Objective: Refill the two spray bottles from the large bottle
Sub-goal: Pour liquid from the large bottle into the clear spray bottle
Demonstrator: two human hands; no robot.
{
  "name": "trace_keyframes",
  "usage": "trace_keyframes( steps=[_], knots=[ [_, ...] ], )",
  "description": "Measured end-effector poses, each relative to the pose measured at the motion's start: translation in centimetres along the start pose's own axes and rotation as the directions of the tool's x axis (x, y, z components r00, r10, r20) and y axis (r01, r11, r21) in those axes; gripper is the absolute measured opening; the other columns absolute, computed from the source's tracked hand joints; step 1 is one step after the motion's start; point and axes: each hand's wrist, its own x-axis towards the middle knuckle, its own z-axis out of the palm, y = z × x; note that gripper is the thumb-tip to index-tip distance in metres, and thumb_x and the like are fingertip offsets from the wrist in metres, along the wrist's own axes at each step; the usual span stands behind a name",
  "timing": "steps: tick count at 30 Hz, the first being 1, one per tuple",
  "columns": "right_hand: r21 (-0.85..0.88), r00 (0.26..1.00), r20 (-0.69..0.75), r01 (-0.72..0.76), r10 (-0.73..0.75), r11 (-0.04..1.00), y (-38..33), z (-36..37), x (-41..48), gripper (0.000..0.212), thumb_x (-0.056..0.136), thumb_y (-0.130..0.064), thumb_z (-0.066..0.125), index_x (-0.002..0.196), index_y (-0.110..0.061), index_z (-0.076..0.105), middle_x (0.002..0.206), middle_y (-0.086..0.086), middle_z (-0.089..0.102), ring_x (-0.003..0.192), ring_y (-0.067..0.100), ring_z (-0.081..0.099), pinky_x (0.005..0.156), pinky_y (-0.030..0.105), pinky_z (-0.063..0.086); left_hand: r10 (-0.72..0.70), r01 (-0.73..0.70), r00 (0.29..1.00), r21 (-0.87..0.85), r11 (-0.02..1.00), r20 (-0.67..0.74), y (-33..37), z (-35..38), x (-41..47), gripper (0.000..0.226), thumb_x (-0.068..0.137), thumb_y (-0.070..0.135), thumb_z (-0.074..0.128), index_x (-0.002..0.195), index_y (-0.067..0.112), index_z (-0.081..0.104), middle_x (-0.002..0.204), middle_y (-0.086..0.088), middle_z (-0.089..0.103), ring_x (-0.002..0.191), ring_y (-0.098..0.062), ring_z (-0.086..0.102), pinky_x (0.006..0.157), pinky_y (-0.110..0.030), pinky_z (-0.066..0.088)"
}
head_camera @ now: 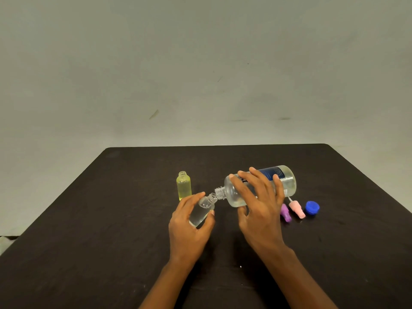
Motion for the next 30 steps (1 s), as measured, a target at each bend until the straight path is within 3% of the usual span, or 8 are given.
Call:
trace_keyframes(
  steps=[10,22,26,30],
  knots=[
    [0.002,1.0,0.003,-0.001,0.001,1.0,0.04,0.02,-0.09,0.09,0.05,0.017,0.073,0.128,-0.022,0.05,0.13,-0.002,0.049,0.13,0.021,0.043,0.116,0.05,0.018,-0.014,0.014,1.0,0.008,1.0,-0.002,-0.01,-0.02,-0.08,0.038,0.073,0.033,0.066,0.109,0.022,0.066,0.107,0.016,0.064,0.101,-0.002,0.062,0.086,-0.009,0.043],
    [0.019,0.999,0.017,-0.028,0.028,0.999,0.02,0.11,-0.15,0.092,0.05,0.014,0.077,0.129,-0.023,0.049,0.131,-0.003,0.047,0.132,0.02,0.04,0.116,0.047,0.015,-0.048,0.048,0.999,0.01,0.999,-0.005,0.0,-0.11,-0.22,0.04,0.072,0.036,0.065,0.11,0.025,0.065,0.108,0.017,0.065,0.102,-0.007,0.063,0.087,-0.025,0.05],
    [0.06,0.997,0.017,-0.078,0.077,0.995,-0.12,0.28,-0.28,0.09,0.052,0.011,0.08,0.129,-0.024,0.051,0.129,-0.002,0.051,0.131,0.019,0.042,0.118,0.042,0.013,-0.075,0.075,0.997,-0.014,0.997,-0.004,0.27,-0.06,-0.24,0.038,0.072,0.033,0.068,0.109,0.024,0.065,0.104,0.016,0.067,0.099,-0.003,0.064,0.083,-0.012,0.047],
    [0.145,0.989,0.008,-0.147,0.147,0.978,-0.36,0.28,-0.36,0.09,0.055,0.007,0.084,0.131,-0.026,0.048,0.13,-0.002,0.053,0.131,0.017,0.042,0.117,0.045,0.019,-0.111,0.11,0.994,-0.009,0.994,-0.024,0.04,0.05,-0.25,0.038,0.075,0.012,0.078,0.109,0.023,0.065,0.102,0.013,0.068,0.097,-0.001,0.064,0.08,-0.008,0.045]
  ],
)
